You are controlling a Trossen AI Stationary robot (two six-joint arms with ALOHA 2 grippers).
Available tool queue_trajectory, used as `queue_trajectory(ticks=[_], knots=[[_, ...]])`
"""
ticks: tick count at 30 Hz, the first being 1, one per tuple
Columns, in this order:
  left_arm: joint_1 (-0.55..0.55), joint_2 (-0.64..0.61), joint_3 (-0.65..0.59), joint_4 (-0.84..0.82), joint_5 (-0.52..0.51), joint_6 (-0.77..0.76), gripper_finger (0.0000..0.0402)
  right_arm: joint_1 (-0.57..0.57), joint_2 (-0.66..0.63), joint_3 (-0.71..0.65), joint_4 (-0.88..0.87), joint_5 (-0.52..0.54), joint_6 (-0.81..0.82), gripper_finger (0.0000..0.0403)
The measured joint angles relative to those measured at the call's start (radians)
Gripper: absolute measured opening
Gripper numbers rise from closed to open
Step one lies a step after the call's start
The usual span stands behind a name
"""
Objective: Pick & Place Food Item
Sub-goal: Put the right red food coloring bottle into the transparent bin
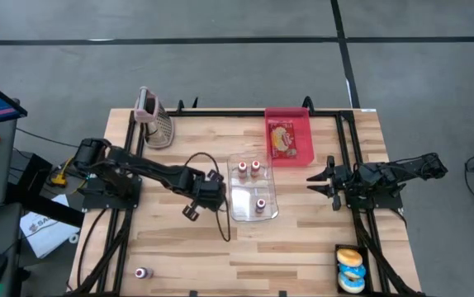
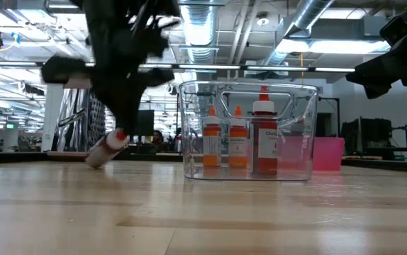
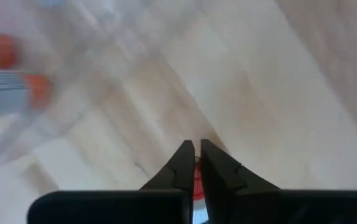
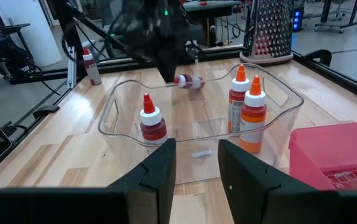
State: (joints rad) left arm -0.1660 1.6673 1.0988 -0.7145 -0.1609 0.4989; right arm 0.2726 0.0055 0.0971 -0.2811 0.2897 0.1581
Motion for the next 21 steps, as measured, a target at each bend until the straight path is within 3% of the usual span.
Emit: queue_trajectory(ticks=[12, 15, 21], knots=[[0.087, -0.295, 0.031, 0.026, 0.000, -0.380, 0.0002, 0.000, 0.000, 0.000, 0.000, 0.000, 0.000, 0.0113], [0.092, -0.308, 0.030, 0.016, 0.027, -0.388, 0.0001, 0.000, 0.000, 0.000, 0.000, 0.000, 0.000, 0.0113], [0.019, -0.259, 0.003, 0.006, 0.163, -0.231, 0.0023, 0.000, 0.000, 0.000, 0.000, 0.000, 0.000, 0.0113]])
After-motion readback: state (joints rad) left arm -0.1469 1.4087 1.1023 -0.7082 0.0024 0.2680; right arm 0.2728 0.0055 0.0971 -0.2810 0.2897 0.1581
